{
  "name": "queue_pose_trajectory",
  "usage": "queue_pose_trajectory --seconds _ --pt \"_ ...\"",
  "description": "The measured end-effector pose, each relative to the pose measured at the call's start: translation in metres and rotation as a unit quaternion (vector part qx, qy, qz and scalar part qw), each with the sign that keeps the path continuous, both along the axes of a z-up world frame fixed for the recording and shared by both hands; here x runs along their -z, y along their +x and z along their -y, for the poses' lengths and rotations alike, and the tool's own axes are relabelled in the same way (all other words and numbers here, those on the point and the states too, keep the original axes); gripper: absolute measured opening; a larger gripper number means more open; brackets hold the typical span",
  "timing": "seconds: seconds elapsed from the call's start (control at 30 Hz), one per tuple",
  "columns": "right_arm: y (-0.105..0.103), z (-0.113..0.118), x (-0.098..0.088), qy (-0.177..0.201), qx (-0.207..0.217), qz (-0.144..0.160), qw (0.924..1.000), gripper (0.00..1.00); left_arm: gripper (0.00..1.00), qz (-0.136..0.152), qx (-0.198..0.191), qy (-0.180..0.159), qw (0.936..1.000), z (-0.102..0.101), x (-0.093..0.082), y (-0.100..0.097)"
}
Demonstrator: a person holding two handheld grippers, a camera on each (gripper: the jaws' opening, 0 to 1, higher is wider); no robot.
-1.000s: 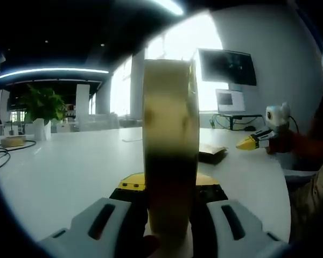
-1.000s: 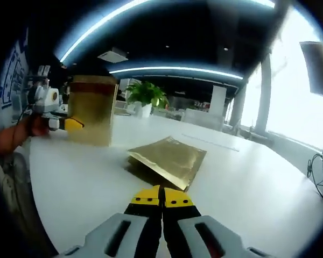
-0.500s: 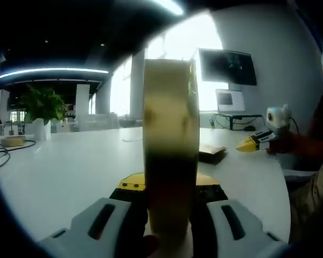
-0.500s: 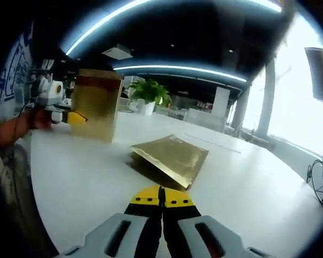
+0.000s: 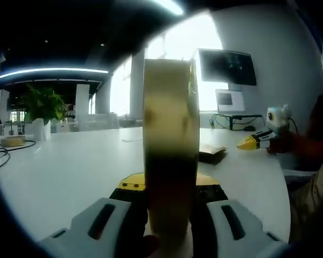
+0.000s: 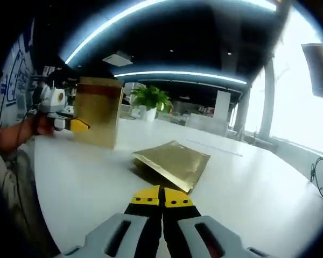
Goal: Extract single mask from mask box in order stack masks on table
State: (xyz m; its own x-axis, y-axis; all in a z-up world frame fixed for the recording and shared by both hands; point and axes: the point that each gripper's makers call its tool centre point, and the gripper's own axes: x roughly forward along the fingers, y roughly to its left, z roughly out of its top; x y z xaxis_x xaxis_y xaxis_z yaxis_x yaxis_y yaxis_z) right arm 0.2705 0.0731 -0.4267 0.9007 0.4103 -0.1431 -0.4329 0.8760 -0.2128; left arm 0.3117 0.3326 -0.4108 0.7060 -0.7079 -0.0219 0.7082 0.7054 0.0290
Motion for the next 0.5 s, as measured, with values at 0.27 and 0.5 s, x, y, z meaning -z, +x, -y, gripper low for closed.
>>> queue_pose_trajectory --seconds 0.27,0.5 --pt "-0.0008 0.0003 -0.0004 -0.004 0.001 0.001 1.0 0.0 0.2 0.0 0.0 0.0 1.0 -0.0004 0.0001 -0.0001" --pt "-0.0011 0.0008 -0.0008 0.0 0.006 -0.001 1.0 0.0 0.2 0.0 0.0 -0.001 1.0 -0.0002 0.0002 -0.0005"
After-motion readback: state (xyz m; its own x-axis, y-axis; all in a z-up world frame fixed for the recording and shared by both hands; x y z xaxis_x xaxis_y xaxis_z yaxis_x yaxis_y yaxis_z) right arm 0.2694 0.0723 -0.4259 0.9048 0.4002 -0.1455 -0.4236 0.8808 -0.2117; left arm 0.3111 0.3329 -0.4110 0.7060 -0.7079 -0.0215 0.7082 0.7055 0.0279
